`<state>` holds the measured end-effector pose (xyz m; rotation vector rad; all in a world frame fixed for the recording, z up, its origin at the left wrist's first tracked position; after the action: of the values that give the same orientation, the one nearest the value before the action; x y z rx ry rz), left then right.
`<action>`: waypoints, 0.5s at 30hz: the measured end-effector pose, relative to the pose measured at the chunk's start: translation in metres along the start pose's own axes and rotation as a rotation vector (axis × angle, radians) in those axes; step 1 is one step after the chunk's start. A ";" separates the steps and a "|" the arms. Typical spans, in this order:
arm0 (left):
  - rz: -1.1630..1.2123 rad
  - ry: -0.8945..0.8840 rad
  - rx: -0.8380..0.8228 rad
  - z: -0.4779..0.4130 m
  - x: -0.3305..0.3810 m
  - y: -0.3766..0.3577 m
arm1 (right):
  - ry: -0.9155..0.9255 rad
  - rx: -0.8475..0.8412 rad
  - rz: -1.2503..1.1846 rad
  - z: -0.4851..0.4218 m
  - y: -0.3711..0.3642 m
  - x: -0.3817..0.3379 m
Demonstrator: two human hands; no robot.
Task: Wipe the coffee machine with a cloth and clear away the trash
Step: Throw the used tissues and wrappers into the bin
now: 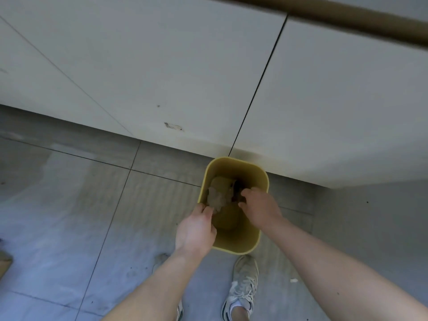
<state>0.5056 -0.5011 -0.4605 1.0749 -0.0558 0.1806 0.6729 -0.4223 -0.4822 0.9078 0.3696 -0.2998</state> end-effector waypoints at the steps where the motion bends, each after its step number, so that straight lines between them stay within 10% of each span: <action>1: -0.022 -0.004 0.000 0.000 0.000 0.002 | 0.006 0.002 0.004 0.001 0.000 -0.001; 15: -0.239 -0.045 0.048 0.023 -0.002 0.066 | 0.128 0.050 0.086 0.042 0.037 -0.047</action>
<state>0.4934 -0.4905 -0.3924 1.1237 0.0371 -0.0576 0.6530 -0.4304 -0.4121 0.9921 0.4415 -0.1725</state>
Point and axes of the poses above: each hand's wrist, its own z-axis away from the middle knuckle, its own y-axis out of the back of the hand, x = y × z, the point moved 4 cm from there along -z, towards the middle knuckle, and after that the axes turned 15 degrees about -z, right-handed, at the moved point
